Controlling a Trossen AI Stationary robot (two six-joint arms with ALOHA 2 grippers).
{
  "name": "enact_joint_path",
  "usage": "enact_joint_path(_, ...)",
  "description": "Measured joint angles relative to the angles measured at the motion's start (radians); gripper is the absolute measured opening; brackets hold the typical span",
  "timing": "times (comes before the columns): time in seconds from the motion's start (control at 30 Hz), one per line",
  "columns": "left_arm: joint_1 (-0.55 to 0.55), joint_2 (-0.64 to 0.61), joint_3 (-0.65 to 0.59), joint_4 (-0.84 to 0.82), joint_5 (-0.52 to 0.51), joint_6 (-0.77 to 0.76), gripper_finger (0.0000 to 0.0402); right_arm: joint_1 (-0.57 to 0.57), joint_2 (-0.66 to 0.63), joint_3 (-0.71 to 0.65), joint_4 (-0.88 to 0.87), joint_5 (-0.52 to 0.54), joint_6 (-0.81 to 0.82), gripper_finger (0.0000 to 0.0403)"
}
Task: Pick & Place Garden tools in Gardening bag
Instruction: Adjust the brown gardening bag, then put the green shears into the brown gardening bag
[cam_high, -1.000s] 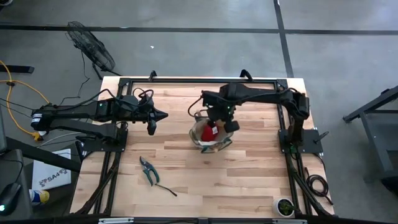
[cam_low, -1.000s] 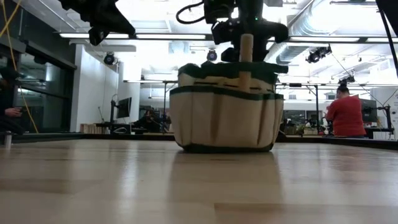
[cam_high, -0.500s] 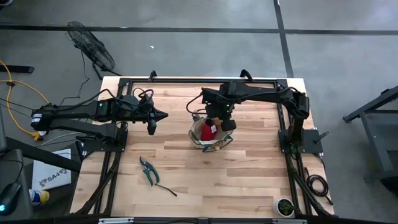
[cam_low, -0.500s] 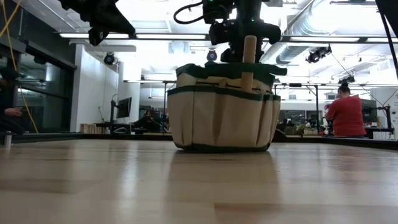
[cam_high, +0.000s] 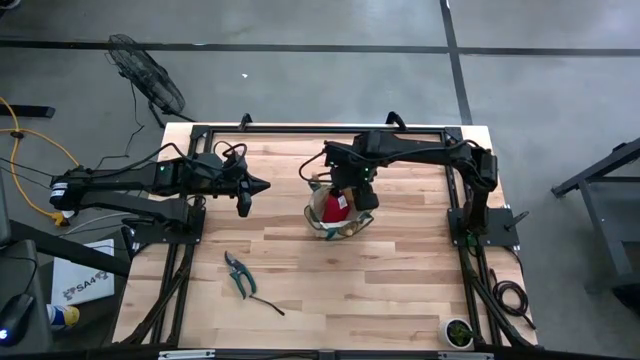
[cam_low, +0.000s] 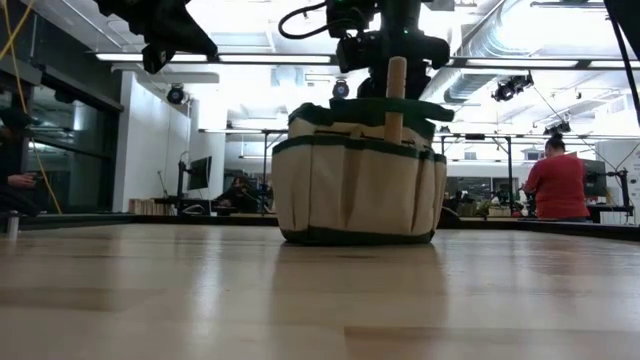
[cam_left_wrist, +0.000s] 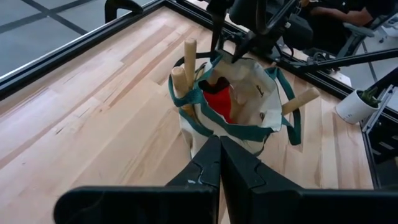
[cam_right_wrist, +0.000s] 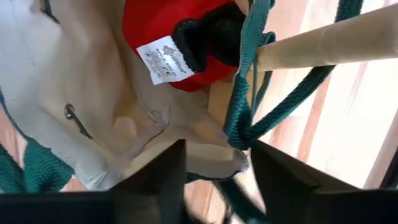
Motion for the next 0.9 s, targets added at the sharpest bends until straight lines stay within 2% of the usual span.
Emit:
enact_joint_path(0.17,0.0,0.0,0.0,0.0,0.001,-0.001,0.0,0.016,-0.005,0.0,-0.002,0.041,0.016,0.0227)
enact_joint_path(0.3,0.0,0.0,0.0,0.0,0.001,-0.002,0.0,0.028,-0.013,0.001,-0.005,0.067,0.025,0.025)
enact_joint_path(0.67,0.0,0.0,0.0,-0.001,0.003,-0.002,0.0,0.059,-0.037,0.001,-0.013,0.077,0.033,0.0256)
enact_joint_path(0.9,0.0,0.0,0.0,-0.005,0.007,-0.003,0.0,0.058,-0.099,0.001,-0.018,0.096,0.105,0.0256)
